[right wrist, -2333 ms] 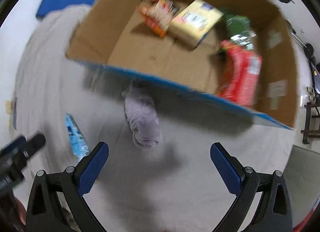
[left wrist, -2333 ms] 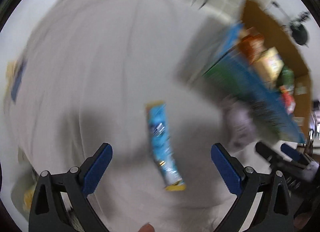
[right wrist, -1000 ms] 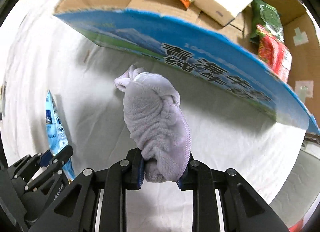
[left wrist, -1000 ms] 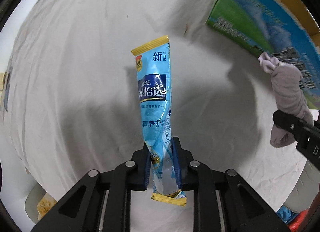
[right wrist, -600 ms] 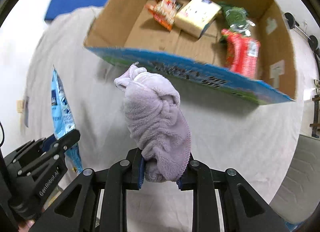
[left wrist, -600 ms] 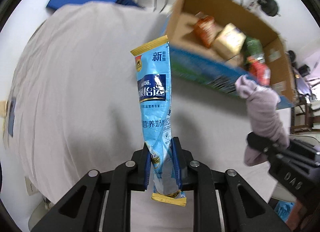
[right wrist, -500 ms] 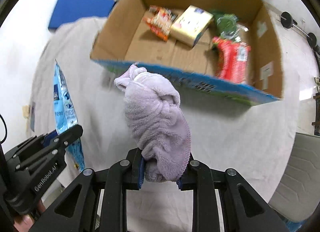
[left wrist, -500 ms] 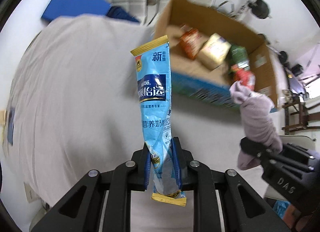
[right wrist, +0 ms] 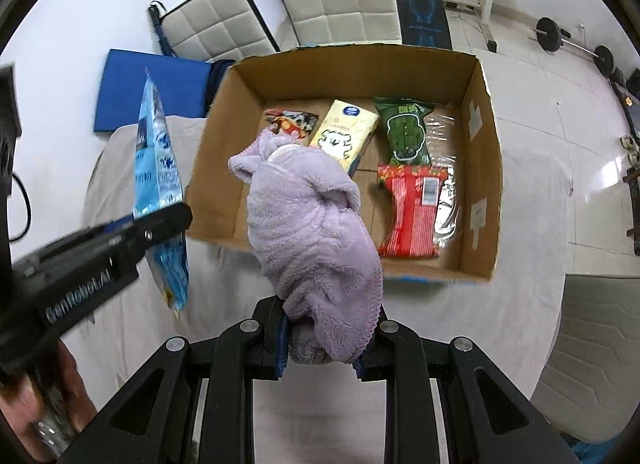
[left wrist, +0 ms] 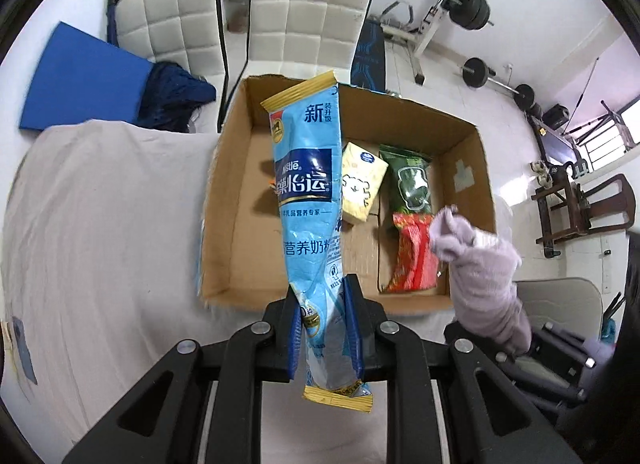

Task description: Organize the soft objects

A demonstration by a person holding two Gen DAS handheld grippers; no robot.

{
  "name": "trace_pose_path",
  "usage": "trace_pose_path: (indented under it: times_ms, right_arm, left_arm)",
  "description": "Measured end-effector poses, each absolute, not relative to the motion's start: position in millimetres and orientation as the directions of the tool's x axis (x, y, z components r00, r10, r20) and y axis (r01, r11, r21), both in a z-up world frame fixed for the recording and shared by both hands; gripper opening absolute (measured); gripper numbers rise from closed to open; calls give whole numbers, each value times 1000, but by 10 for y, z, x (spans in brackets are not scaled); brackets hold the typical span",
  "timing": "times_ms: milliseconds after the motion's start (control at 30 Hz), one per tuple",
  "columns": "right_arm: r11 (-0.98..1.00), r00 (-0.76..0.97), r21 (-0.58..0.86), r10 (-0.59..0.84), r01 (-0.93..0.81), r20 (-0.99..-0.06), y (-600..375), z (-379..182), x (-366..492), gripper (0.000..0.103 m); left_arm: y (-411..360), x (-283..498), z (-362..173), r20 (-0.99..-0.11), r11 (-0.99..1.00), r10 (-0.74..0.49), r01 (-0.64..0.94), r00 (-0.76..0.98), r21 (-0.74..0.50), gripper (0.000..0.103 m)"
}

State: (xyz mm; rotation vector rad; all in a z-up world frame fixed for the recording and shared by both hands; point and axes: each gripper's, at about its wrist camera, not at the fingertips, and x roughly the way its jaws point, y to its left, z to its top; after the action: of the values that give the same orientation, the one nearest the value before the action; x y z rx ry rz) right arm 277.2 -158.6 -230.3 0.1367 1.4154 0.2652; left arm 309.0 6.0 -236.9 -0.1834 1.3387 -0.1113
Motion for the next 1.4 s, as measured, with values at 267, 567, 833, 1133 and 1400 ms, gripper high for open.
trace_pose_path:
  times_ms: [267, 567, 833, 1133, 1400]
  right_arm:
    - [971, 61, 236, 237, -16, -970, -1566, -2816, 3138, 25]
    - [979, 3, 201, 201, -9, -980, -1440, -3296, 3358, 25]
    - [978, -32, 206, 206, -18, -978, -1398, -3580, 3411, 28]
    - [984, -31, 173, 172, -31, -985, -1363, -3634, 3443, 58]
    - [987, -10, 157, 157, -36, -988, -1451, -3534, 3428, 66]
  left_arm:
    - [386, 3563, -2936, -931, 892, -354, -267, 88, -365, 17]
    - [353, 3638, -3368, -918, 835, -394, -399, 48, -379, 17]
    - [351, 3621, -3479, -935, 857, -352, -389, 36, -338, 18]
    - [328, 3589, -3420, -961, 889, -276, -378, 12, -260, 25]
    - [290, 3551, -3271, -968, 904, -251, -352, 27, -244, 26]
